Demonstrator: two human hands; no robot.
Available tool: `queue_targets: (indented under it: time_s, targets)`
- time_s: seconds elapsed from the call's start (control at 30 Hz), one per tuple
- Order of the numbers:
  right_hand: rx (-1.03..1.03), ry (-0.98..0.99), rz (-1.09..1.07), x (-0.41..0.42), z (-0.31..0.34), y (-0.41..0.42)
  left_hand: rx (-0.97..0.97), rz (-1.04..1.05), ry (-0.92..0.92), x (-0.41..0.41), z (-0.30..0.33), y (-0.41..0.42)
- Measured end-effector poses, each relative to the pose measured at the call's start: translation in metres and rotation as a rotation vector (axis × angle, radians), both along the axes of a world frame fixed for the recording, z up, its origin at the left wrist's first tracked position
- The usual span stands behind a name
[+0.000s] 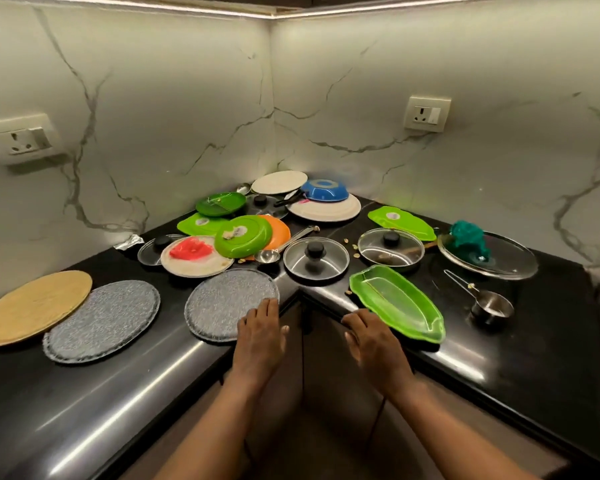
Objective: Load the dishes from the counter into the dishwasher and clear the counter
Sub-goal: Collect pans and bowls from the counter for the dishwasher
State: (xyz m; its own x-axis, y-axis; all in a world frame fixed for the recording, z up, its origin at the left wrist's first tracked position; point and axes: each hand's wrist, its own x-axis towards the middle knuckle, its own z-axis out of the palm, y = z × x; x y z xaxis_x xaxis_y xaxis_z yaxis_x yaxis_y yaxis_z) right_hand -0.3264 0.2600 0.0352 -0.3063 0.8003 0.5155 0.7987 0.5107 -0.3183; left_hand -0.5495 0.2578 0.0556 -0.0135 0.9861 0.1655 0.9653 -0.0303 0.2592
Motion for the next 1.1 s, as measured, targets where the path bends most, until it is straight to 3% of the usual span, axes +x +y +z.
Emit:
queue_targets:
  time_s: [0.43, 0.9, 1.1]
  targets:
    - [-0.029, 0.051, 0.058, 0.040, 0.013, 0.150, -0.084, 0.156, 0.047, 0.034, -0.001, 0.137]
    - [-0.019, -0.003, 0.032, 0.037, 0.014, 0.314, 0.020, 0.064, 0.077, 0.024, 0.008, 0.325]
    - [-0.076, -0.084, 0.005, 0.012, 0.007, 0.390, -0.118, -0.054, 0.094, 0.003, 0.000, 0.405]
